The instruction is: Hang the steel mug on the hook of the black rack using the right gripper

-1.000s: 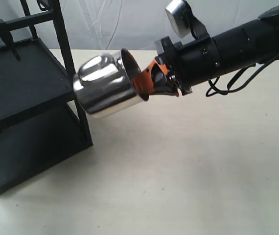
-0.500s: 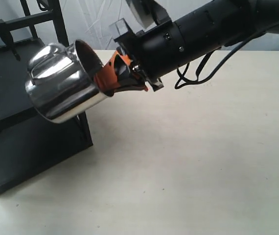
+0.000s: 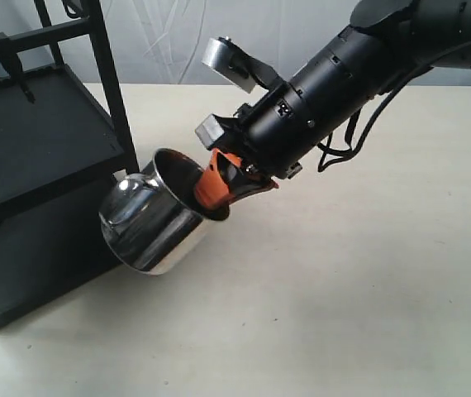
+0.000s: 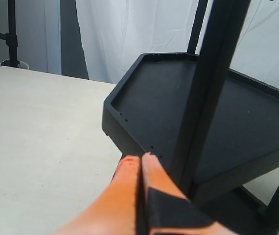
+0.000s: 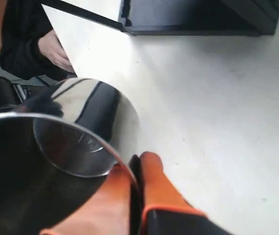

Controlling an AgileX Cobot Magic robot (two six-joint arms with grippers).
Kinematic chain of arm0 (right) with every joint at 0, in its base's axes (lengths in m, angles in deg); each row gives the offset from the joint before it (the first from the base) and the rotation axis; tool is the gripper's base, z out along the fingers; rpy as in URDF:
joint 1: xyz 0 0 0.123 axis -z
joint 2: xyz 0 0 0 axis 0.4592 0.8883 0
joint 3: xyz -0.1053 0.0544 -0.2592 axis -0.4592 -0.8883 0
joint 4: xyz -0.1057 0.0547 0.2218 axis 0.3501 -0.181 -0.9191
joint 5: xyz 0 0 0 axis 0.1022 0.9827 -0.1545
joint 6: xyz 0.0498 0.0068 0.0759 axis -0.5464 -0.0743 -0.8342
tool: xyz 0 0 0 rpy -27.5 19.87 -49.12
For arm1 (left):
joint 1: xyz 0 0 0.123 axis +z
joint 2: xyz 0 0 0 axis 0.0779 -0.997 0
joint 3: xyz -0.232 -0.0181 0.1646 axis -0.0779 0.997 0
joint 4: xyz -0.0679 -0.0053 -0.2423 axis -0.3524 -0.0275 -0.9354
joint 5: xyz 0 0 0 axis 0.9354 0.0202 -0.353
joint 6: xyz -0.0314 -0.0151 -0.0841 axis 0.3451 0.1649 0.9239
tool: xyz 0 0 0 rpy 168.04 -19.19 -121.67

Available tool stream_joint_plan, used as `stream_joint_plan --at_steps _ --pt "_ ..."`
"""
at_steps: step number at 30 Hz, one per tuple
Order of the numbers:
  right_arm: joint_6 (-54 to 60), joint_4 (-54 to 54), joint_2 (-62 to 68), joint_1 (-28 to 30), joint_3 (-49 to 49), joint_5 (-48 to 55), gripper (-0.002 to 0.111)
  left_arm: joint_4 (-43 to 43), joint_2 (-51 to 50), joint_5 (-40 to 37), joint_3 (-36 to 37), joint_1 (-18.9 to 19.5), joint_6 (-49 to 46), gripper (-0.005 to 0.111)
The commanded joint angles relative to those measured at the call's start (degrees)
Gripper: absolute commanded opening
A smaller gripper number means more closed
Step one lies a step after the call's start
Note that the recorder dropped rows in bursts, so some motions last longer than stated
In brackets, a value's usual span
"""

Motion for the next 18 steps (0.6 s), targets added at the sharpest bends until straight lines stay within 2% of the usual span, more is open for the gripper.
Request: stream_joint_plan --at_steps 1,4,7,8,10,14,18 --pt "-0.74 2.31 -0.83 4.70 0.41 0.41 -0.001 -0.42 0.28 0.68 -0.02 0.00 -0.10 0.002" --pt "-3.10 7.03 -0.83 10.15 0.41 0.21 -0.001 -0.42 0.28 0.68 -0.02 0.00 -0.10 0.002" --pt "-6.66 2.19 -0.83 13.71 0.41 -15.23 -0.001 -0.42 0.28 0.68 -0.02 0.00 -0.10 0.002" --pt "-6.56 -2.40 -0.83 13.60 0.41 -23.97 -0.001 -0.42 0.28 0.68 -0.02 0.00 -0.10 0.002" --pt "-3.46 -8.97 -0.47 10.83 0.41 -38.00 -0.001 -0.42 0.28 0.68 -0.02 0.00 -0.10 0.002" --pt "-2.54 -11.54 0.92 5.82 0.93 -59.89 -0.001 -0.41 0.28 0.34 -0.02 0.00 -0.10 0.002" --pt "-2.54 -12.16 6.26 0.05 5.01 -68.01 -0.001 -2.27 0.28 0.23 -0.02 0.00 -0.10 0.002"
